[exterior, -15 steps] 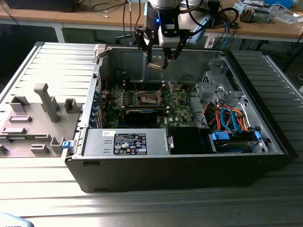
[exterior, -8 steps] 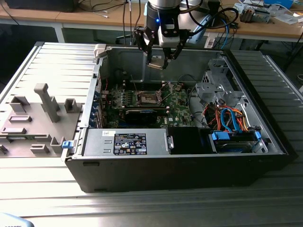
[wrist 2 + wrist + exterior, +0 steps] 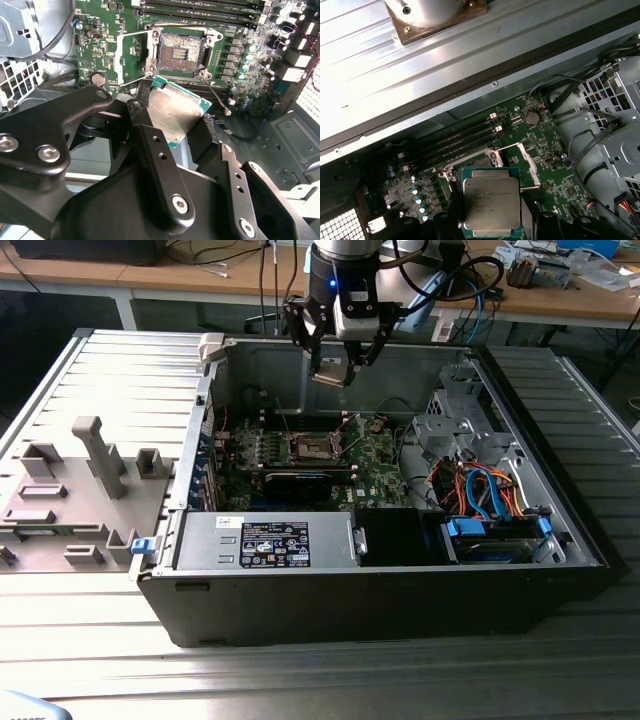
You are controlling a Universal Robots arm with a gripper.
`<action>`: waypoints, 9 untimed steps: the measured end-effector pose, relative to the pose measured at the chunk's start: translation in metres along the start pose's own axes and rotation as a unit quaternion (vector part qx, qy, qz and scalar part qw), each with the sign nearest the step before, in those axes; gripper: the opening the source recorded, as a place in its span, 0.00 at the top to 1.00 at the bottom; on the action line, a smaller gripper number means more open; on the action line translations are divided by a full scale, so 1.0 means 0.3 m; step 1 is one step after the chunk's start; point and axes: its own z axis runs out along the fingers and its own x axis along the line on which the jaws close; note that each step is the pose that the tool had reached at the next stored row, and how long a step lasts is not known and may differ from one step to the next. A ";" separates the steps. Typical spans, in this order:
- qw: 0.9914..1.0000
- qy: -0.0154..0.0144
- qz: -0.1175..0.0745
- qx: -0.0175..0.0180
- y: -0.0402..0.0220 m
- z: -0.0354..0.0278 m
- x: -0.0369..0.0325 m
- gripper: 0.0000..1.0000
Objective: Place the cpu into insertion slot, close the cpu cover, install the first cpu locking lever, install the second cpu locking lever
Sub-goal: 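Place the cpu into insertion slot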
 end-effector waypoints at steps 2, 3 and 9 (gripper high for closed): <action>1.000 0.000 0.001 0.000 0.000 0.000 0.000 0.45; 1.000 0.000 0.001 0.000 0.000 0.000 0.000 0.45; 1.000 0.000 0.002 0.000 0.000 0.000 0.000 0.45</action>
